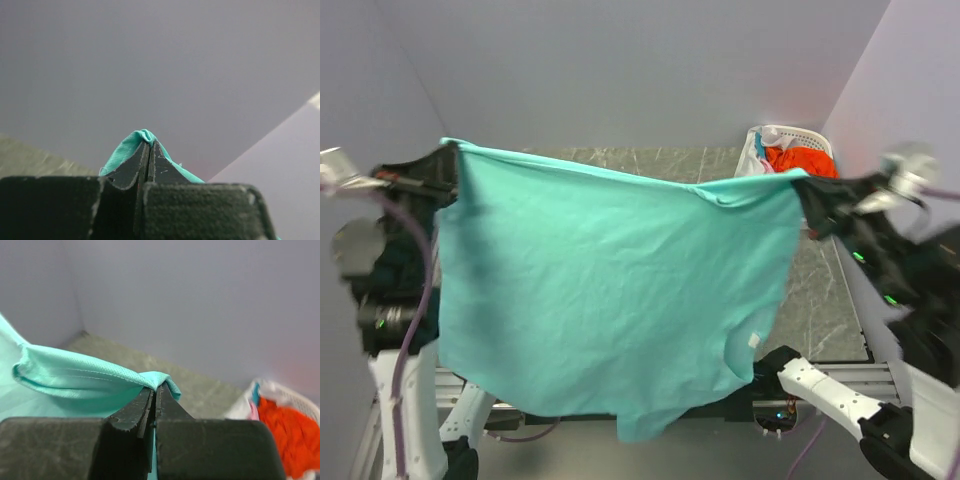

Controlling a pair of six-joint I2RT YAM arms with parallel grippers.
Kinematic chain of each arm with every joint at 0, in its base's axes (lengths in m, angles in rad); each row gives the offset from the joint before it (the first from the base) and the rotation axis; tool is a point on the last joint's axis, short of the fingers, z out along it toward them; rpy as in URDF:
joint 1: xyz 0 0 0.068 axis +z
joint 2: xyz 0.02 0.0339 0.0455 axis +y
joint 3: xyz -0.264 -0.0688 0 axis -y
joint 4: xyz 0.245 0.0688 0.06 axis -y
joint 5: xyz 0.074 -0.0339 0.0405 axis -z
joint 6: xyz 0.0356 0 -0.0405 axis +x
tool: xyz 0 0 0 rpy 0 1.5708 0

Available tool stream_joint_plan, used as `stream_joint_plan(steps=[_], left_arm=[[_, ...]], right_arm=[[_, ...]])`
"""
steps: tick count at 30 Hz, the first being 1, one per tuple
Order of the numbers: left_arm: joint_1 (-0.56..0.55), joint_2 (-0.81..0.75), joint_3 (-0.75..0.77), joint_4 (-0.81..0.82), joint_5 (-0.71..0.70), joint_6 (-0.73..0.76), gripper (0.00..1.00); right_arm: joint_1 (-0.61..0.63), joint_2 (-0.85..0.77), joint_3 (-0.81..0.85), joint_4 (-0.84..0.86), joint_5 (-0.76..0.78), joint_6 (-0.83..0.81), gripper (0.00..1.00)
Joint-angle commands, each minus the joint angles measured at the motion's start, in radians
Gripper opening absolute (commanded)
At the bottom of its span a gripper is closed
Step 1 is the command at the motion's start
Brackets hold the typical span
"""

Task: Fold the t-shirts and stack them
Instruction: Flatten the tshirt out

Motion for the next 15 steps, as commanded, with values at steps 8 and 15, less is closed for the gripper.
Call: stream_joint_plan(steps=[8,15], left_arm=[[0.004,0.487,-0.354,0.206,-0.104,0.032,0.01],[0.002,1.117,-0.097,0.243,-0.032,0.075,0.01]], right_arm=[[-0.121,0.429,-0.405,0.321,0.112,-0.076,0.0],[-0.17,1.077,-0.068,0.281,0.092,-0.068,0.0]])
